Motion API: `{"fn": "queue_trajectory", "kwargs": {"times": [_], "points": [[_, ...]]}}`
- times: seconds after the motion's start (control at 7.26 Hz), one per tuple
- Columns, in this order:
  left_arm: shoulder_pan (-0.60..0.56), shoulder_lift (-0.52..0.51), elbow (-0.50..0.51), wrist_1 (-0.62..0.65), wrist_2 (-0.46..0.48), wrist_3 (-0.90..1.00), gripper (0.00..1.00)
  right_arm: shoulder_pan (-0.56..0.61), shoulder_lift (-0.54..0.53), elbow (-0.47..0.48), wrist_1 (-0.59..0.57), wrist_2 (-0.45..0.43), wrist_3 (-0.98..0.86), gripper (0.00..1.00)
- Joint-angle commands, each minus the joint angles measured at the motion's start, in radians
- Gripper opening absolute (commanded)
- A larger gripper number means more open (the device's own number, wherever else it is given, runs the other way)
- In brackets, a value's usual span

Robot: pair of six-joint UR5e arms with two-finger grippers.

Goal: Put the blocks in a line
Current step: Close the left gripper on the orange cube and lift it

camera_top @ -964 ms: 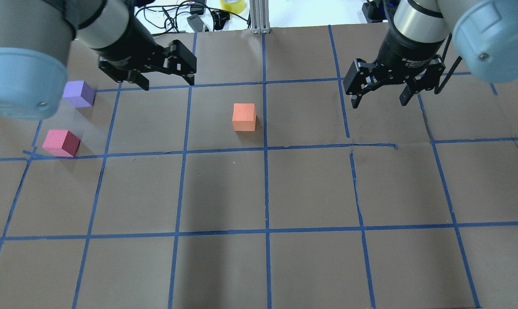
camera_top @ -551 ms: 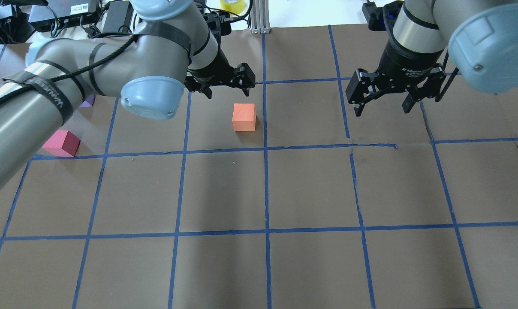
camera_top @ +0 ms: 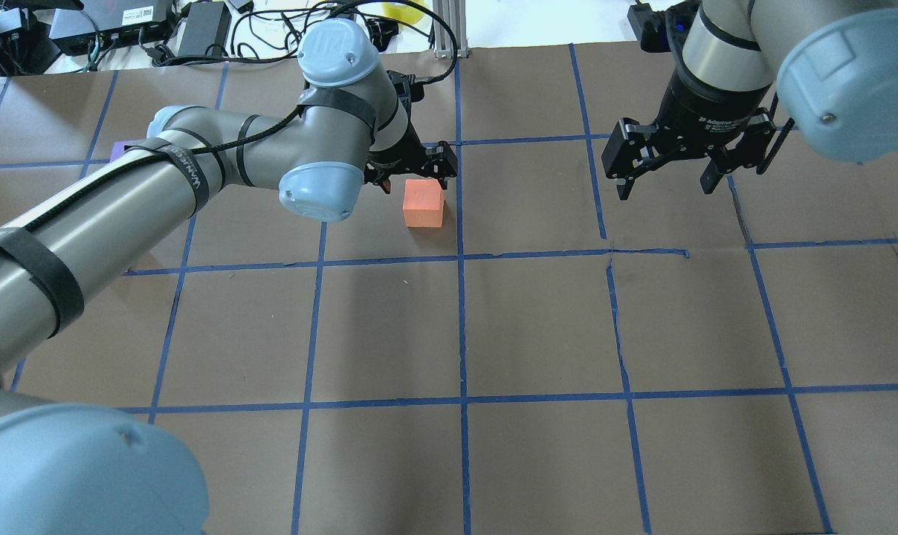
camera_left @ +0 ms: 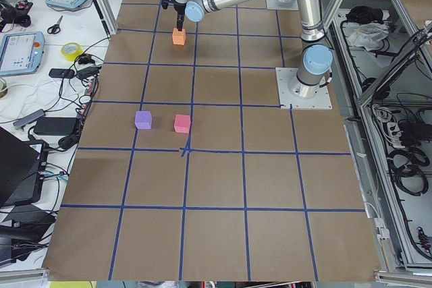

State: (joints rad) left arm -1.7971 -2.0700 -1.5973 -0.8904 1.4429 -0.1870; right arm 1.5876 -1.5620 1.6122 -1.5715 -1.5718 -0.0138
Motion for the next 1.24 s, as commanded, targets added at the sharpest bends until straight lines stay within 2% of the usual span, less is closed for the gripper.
{"fn": "queue_trajectory", "kwargs": {"times": [0.0, 0.28, 0.41, 0.55, 0.69, 0.83, 0.96, 1.1], "points": [[-0.007, -0.068, 0.0, 0.036, 0.005, -0.015, 1.0, 0.0, -0.001, 0.0, -0.004, 0.001, 0.0, 1.0], [-0.016, -0.12, 0.0, 0.109, 0.014, -0.02, 0.98, 0.002, -0.001, 0.0, -0.027, 0.001, 0.002, 1.0], [-0.016, -0.133, 0.002, 0.123, 0.019, -0.047, 0.55, 0.002, 0.0, 0.0, -0.031, 0.004, 0.002, 1.0], [-0.016, -0.14, 0.003, 0.126, 0.021, -0.058, 0.22, 0.002, 0.003, 0.0, -0.042, 0.003, 0.002, 1.0], [-0.016, -0.136, 0.017, 0.125, 0.024, -0.063, 0.0, 0.002, 0.003, 0.0, -0.042, 0.003, 0.0, 1.0], [-0.002, -0.093, 0.045, 0.116, 0.031, -0.052, 0.0, 0.002, 0.003, 0.0, -0.042, 0.001, 0.002, 1.0], [0.071, -0.055, 0.059, 0.029, 0.043, -0.03, 0.0, 0.002, 0.003, 0.0, -0.044, 0.004, 0.002, 1.0], [0.146, -0.021, 0.054, -0.005, 0.037, 0.092, 0.0, 0.0, 0.003, 0.0, -0.045, 0.003, 0.0, 1.0]]}}
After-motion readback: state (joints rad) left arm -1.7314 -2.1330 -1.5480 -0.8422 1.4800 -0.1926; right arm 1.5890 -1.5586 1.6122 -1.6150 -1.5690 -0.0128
